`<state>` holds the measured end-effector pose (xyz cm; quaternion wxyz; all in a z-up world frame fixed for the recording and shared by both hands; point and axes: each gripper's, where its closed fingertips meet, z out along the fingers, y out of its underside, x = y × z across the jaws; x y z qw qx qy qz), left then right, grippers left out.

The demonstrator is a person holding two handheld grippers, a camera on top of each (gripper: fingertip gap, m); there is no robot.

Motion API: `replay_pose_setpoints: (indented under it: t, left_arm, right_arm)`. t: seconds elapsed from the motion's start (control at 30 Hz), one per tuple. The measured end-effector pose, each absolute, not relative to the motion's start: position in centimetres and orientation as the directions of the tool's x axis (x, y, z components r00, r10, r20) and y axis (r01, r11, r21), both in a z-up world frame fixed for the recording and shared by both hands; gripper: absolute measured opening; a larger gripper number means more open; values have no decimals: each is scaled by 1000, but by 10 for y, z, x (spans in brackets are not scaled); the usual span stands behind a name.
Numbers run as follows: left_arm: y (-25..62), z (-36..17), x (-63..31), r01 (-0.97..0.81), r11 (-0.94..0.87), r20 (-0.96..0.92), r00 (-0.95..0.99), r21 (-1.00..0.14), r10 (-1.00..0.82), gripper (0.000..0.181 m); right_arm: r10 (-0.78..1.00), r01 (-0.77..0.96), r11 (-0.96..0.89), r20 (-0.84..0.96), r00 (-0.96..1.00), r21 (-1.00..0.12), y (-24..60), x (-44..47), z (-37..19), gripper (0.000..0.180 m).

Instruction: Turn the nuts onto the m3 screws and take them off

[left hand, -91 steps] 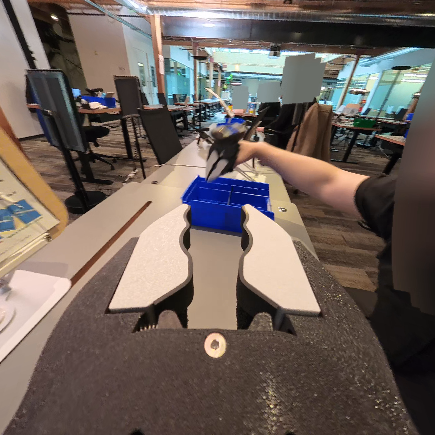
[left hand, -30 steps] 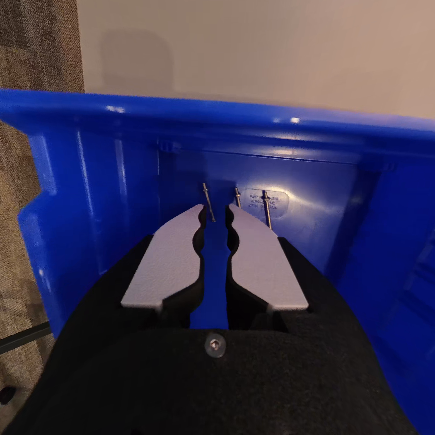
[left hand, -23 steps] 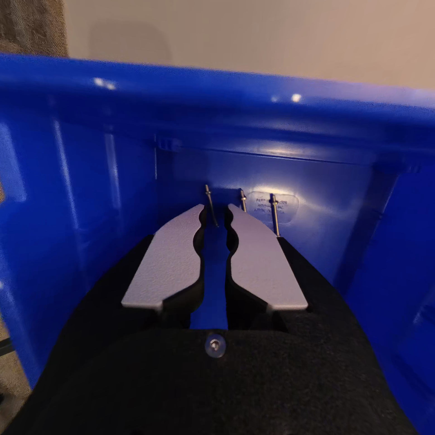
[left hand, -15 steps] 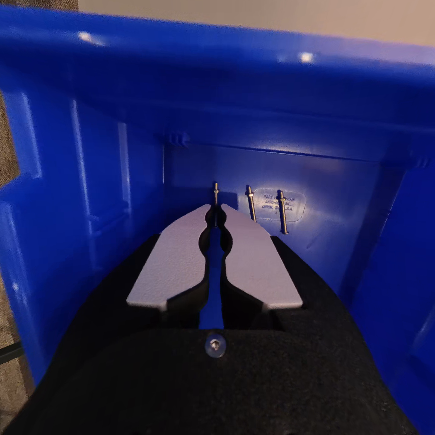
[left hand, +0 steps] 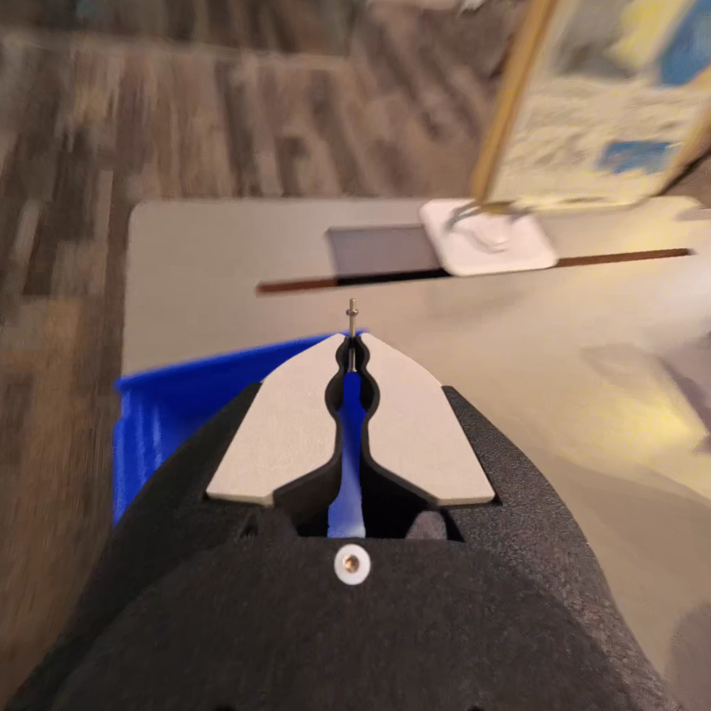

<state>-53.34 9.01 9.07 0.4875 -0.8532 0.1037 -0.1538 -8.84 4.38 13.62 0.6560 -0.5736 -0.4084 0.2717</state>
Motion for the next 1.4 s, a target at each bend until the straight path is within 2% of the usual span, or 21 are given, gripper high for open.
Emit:
replay_pose_setpoints:
  t: [0.1,0.23,0.37,0.5,0.6,0.7,0.9,1.03,1.4]
  left_arm:
    - [68,157,-447,-53,-310,125,842,-949,-525,2]
    - [32,210,-337,-44,-77,25,697,-996,-716,2]
    - [-5,216,-241,23,-29,36,486,-999,-873,2]
    - [-28,198,-185,78,-35,60,341,-996,-938,2]
    - [-39,191,-170,132,-44,77,256,-990,-964,2]
    - [-44,185,-164,89,-28,47,224,-996,-974,2]
    - [-56,176,-158,61,-22,31,157,-998,-987,2]
    - [-57,167,-153,39,-51,56,127,-998,-990,2]
    - [-62,168,-152,44,-49,54,104,-998,-993,2]
  right_arm:
    - [851,98,204,226,475,-974,38,-104,137,1]
    - [848,89,245,258,463,-965,25,-110,147,1]
    - [843,69,271,271,464,-960,10,-106,162,2]
    - [847,-5,306,270,457,-952,-13,-99,184,3]
    - [904,-154,279,205,375,-948,-35,-101,204,6]
    - [958,-236,198,137,252,-951,-49,-112,208,13]
    - [975,-167,173,144,169,-971,-47,-144,188,16]
    - [978,-197,189,166,128,-962,-54,-154,188,13]
    - [996,-192,74,63,61,-979,-54,-161,181,14]
